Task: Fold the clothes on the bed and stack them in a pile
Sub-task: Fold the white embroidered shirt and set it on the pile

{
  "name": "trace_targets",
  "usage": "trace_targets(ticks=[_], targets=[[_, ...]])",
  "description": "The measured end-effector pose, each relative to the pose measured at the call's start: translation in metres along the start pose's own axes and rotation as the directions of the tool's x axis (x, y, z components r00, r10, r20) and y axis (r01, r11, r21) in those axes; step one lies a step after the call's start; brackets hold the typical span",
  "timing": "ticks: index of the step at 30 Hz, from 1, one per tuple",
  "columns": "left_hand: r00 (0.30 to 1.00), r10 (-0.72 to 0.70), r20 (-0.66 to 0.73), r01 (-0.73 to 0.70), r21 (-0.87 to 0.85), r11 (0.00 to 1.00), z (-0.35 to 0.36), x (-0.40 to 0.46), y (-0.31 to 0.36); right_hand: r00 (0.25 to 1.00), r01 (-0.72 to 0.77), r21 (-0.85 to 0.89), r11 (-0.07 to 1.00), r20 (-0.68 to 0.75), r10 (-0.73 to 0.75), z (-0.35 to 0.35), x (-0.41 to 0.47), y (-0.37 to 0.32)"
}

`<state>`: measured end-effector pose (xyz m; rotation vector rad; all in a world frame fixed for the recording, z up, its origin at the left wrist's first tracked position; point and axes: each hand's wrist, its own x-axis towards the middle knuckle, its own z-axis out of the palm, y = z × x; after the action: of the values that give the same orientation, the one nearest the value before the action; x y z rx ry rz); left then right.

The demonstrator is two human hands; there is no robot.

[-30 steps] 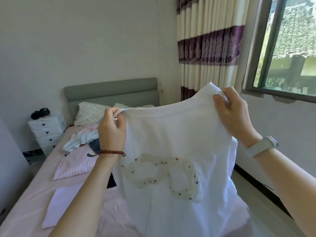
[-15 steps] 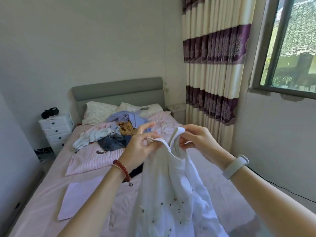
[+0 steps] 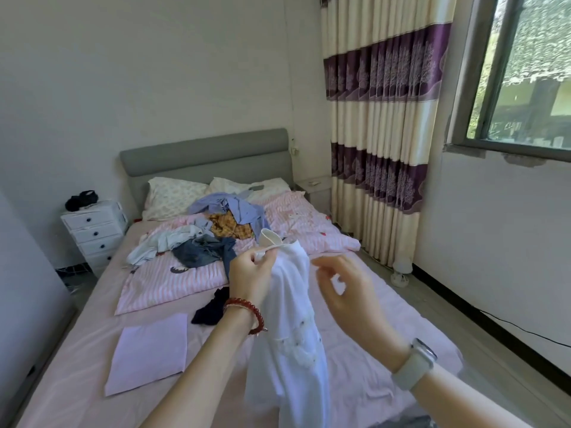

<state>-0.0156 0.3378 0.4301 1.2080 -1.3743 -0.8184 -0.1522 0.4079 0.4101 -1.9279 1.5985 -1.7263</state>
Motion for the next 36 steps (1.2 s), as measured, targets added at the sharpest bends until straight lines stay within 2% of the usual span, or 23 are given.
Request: trace_targets(ticks=[2,3,6,9,12,16,20,27,32,34,36], targets=[[0.997,0.009,0.083,-0.004,-0.064,0.998,0.007,-0.003,0.006,0.959,-0.173,0.188,0.967,0.256,0.122,0.007,0.001,-0.004],[0.989,-0.003,0.147,0.022,-0.131,0.991,0.011,-0.006,0.010,0.935,-0.250,0.255,0.934,0.316,0.164,0.010,0.003,-0.005],[0.930,-0.057,0.362,0.188,-0.338,0.922,0.010,-0.010,0.021,0.934,-0.319,0.343,0.884,0.270,0.233,0.012,0.013,-0.002],[0.886,0.002,0.464,0.194,-0.374,0.907,0.002,-0.007,0.024,0.933,-0.329,0.326,0.886,0.254,0.253,0.009,0.021,0.000],[0.909,-0.002,0.417,0.184,-0.395,0.900,-0.001,-0.008,0.023,0.952,-0.284,0.295,0.912,0.204,0.230,0.012,0.027,-0.003],[0.952,-0.097,0.290,0.231,-0.475,0.849,-0.001,-0.005,0.020,0.971,-0.238,0.303,0.923,0.105,0.216,0.017,0.031,-0.007],[0.929,-0.114,0.351,0.246,-0.358,0.901,-0.006,-0.004,0.020,0.952,-0.304,0.345,0.888,0.148,0.268,0.014,0.032,-0.007],[0.943,-0.183,0.277,0.261,-0.279,0.924,-0.002,-0.013,0.017,0.918,-0.354,0.450,0.820,0.335,0.212,0.019,0.019,-0.012],[0.925,-0.204,0.320,0.325,-0.390,0.861,-0.021,-0.013,0.014,0.916,-0.397,0.368,0.841,0.212,0.340,0.017,0.018,0.003],[0.951,-0.192,0.242,0.273,-0.364,0.890,-0.038,-0.008,0.009,0.906,-0.423,0.308,0.852,0.166,0.390,0.009,0.018,0.012],[0.981,-0.161,0.106,0.184,-0.269,0.945,-0.058,-0.004,0.000,0.908,-0.419,0.253,0.872,0.119,0.402,-0.002,0.018,0.021]])
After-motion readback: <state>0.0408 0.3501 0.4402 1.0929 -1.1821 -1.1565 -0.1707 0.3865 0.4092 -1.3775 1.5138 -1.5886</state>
